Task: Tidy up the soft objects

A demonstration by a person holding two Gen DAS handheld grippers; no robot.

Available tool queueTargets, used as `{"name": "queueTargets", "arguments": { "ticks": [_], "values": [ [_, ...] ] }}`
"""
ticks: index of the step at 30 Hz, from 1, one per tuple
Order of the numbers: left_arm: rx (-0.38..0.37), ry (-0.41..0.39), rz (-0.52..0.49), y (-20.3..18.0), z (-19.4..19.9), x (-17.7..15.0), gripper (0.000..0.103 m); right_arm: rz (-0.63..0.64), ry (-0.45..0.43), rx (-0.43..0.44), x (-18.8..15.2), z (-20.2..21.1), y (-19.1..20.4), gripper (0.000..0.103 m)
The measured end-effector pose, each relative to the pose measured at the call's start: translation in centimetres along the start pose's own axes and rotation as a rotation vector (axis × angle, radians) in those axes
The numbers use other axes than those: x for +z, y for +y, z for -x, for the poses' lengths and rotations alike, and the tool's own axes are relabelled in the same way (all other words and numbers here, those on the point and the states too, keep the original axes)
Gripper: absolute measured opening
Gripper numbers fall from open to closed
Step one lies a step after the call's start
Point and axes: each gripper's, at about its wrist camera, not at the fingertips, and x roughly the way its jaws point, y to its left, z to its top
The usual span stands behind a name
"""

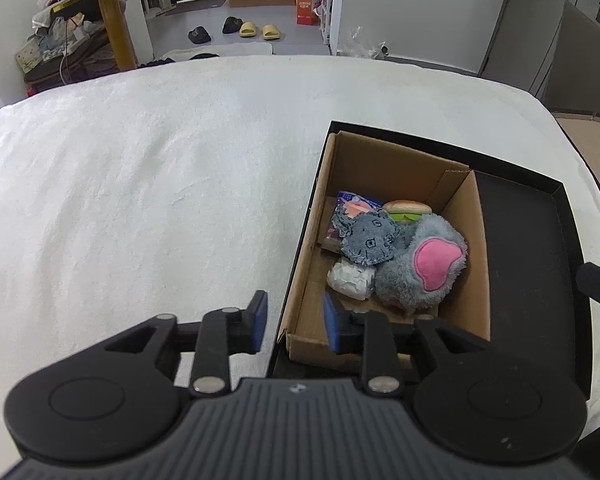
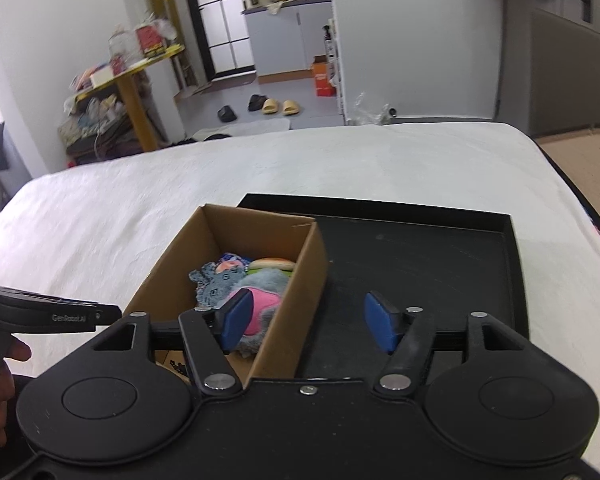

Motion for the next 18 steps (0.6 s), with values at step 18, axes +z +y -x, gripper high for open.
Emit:
{"name": "queueTargets", "arguments": {
  "ticks": [18],
  "values": [
    [-0.024, -0.093, -0.079, -2.8, 6.8, -1.0, 0.076, -0.148, -0.079, -0.023, -2.6, 5.7, -3.8, 0.099]
  ]
}}
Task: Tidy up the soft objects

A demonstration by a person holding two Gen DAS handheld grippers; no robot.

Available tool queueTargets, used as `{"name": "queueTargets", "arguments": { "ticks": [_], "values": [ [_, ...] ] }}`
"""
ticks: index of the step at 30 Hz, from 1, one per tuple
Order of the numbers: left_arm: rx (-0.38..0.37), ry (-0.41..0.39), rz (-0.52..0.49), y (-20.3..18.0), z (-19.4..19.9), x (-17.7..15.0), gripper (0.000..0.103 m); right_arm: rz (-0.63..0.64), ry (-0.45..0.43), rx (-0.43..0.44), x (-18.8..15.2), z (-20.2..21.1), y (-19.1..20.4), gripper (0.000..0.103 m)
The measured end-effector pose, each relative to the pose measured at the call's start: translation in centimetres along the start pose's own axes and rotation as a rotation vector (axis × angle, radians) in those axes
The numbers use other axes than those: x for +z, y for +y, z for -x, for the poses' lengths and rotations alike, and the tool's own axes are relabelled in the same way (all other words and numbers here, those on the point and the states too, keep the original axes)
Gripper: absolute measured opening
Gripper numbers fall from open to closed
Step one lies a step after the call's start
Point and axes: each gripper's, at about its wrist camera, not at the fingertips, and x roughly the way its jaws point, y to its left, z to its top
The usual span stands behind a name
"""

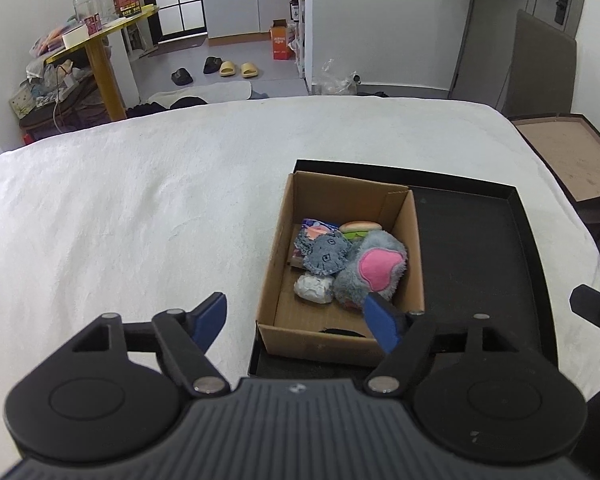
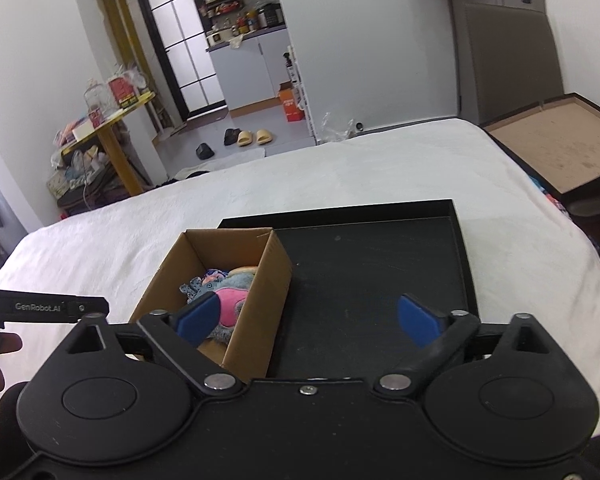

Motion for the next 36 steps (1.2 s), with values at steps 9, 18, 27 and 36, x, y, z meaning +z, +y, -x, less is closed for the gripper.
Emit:
{"name": "queueTargets", "arguments": {
  "ticks": [9, 18, 27, 36],
  "values": [
    [-0.040, -0.031, -0.025, -0.3, 3.9, -0.7, 0.090, -0.080, -0.010, -0.001, -1.1, 2.4, -1.0, 0.103],
    [-0.069, -0.068, -0.021, -0.1, 7.1, -1.0, 0.102, -0.113, -0.029, -0.039, -1.0, 5.3, -1.5, 0.103],
    [-0.104, -0.123, 0.006, 0.5, 10.7, -1.4, 0.102, -0.108, -0.056, -0.070, -0.9, 8.2, -1.1, 0.103],
    [-0.132, -0.171, 0.012, 0.8, 13.5, -1.8, 0.102, -0.092, -0.073, -0.068, -0.3, 10.6, 0.0, 0.103]
  ]
}}
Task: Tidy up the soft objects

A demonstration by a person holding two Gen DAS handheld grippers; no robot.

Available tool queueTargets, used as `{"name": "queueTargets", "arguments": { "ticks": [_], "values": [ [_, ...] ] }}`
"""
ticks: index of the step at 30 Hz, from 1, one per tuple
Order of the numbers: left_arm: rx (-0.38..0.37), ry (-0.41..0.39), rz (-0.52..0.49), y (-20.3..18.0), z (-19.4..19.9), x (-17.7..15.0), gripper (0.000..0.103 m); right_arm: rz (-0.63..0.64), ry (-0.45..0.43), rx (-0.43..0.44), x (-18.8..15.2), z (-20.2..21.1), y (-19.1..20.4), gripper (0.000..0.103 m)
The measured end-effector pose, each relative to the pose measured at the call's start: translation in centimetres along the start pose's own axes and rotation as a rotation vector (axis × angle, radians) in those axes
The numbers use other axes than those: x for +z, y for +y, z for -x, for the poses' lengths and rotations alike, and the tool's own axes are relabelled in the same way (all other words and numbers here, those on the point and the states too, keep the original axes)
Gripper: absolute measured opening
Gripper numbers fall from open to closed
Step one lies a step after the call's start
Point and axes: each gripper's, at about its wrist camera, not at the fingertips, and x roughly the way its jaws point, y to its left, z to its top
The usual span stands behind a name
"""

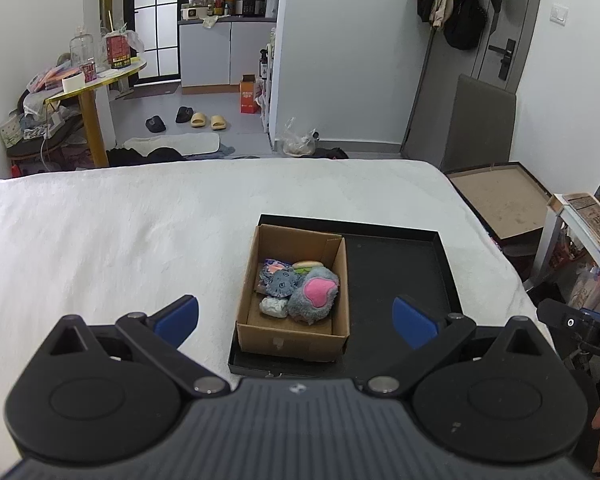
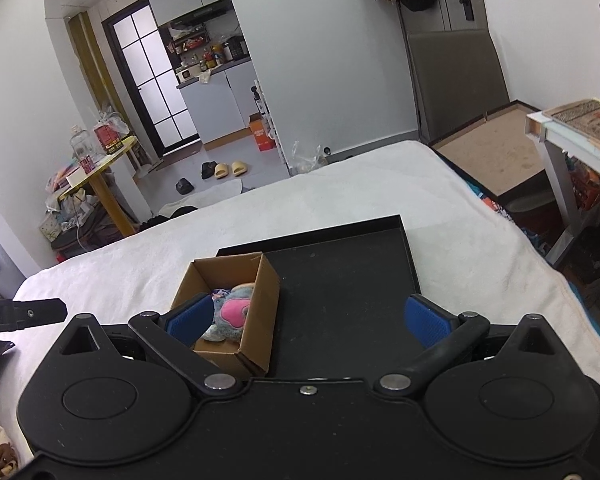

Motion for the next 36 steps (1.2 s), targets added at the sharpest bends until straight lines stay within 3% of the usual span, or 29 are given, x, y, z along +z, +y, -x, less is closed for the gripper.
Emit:
{"name": "queueTargets", "arguments": {
  "ticks": [12, 18, 36],
  "values": [
    [-0.009, -0.019, 0.012, -0.3, 2.1, -0.7, 0.102, 0.023, -0.028, -0.036, -0.5, 2.4, 0.8, 0.103],
    [-0.005, -0.031, -0.003, -0.6, 3.2, -1.2, 0.102, 0.004, -0.022, -0.010, -0.7, 3.3, 0.4, 0.103],
    [0.016, -0.027, -0.026, -0.8, 3.3, -1.9, 0.103, 0.067, 0.012, -0.052, -1.1, 4.6, 1.7, 0.103]
  ]
}}
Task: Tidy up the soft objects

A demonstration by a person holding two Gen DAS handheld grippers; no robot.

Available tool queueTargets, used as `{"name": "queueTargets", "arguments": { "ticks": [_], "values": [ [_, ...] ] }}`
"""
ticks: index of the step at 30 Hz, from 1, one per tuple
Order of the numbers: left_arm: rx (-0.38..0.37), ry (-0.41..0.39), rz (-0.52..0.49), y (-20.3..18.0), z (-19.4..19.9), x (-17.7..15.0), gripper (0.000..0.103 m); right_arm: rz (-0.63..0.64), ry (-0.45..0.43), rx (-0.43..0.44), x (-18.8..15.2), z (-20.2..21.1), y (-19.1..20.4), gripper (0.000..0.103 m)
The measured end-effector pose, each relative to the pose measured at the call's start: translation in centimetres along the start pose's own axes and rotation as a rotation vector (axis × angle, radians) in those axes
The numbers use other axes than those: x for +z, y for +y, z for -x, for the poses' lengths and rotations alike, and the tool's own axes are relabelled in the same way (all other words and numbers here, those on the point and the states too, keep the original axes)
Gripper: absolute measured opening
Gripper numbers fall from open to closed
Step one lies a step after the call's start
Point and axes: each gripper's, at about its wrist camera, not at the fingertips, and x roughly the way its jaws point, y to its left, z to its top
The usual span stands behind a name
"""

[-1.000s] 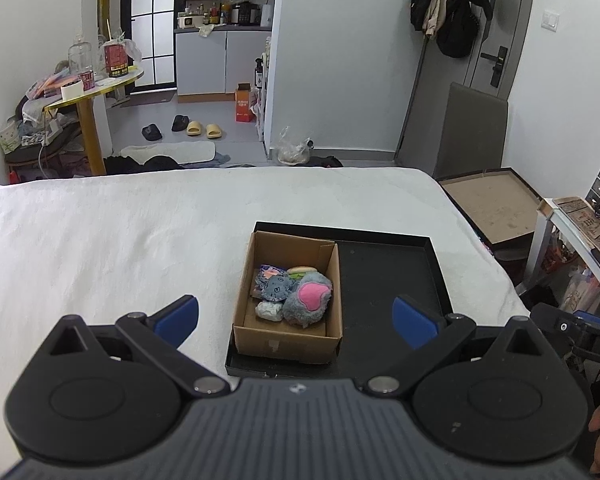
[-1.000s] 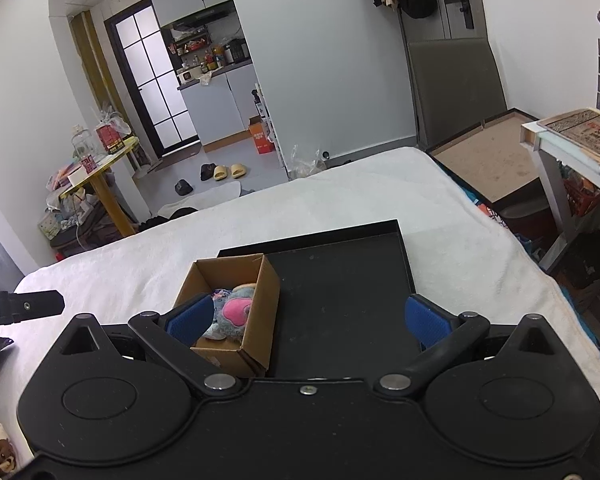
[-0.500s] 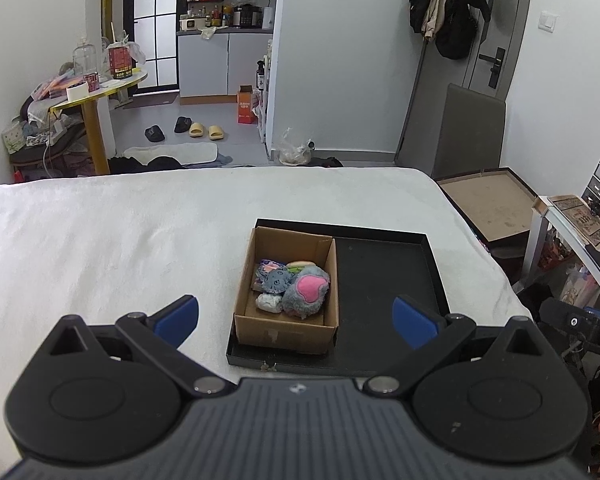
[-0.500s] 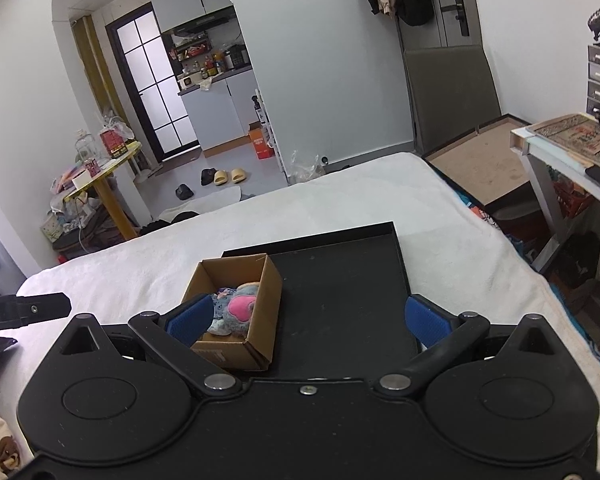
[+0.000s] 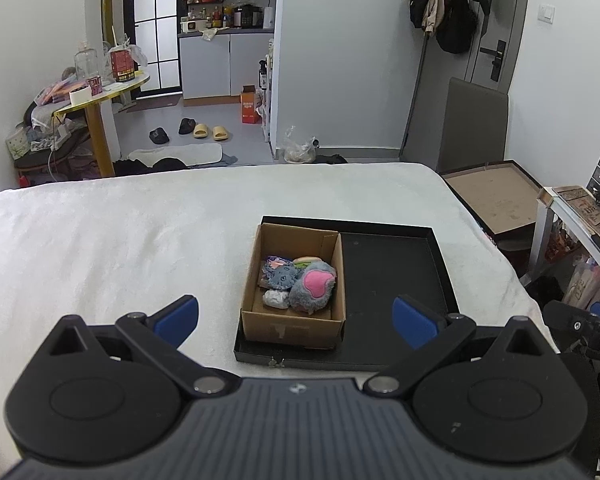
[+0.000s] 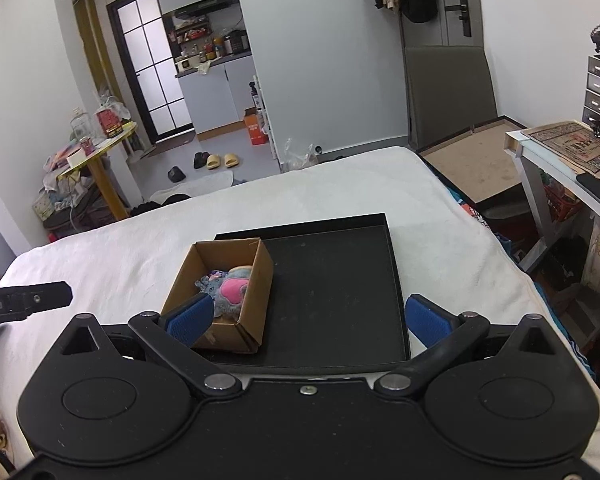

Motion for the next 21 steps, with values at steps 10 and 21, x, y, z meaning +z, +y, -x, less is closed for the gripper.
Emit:
{"name": "queueTargets", "arguments": {
  "ticks": [10, 21],
  "values": [
    [0.004, 0.021, -0.010, -0.21, -0.39, -0.35, 0.102, 0.019, 0.029, -0.015, -0.20, -0.16, 0.54, 0.103],
    [0.008, 0.046, -0.027, -0.55, -0.61, -0.52, 0.102, 0.040, 0.065, -0.026, -0.50, -0.47, 1.09, 0.103]
  ]
}}
